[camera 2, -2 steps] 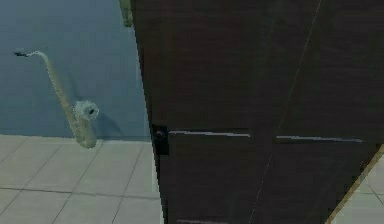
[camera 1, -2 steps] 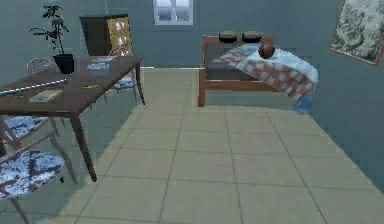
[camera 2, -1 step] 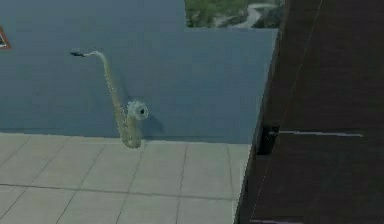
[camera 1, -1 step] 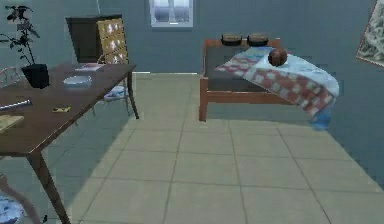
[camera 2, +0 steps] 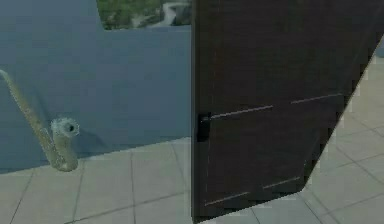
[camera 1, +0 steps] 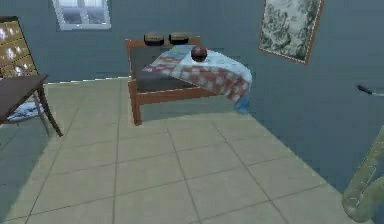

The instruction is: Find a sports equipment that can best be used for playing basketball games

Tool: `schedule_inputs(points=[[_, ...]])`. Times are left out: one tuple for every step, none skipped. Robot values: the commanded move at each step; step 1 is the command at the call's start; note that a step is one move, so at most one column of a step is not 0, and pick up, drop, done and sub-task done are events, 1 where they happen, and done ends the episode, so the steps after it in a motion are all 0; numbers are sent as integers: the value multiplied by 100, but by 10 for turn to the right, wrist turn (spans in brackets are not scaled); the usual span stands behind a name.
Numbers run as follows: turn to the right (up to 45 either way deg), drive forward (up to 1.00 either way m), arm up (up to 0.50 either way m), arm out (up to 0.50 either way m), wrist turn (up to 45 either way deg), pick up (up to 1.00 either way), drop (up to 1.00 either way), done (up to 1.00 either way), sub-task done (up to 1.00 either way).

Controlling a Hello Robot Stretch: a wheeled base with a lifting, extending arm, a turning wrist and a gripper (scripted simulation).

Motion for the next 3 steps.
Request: schedule_inputs(points=[[0, 100, 0, 0, 0, 0, 0, 0, 0], [0, 100, 0, 0, 0, 0, 0, 0, 0], [0, 0, 0, 0, 0, 0, 0, 100, 0]])
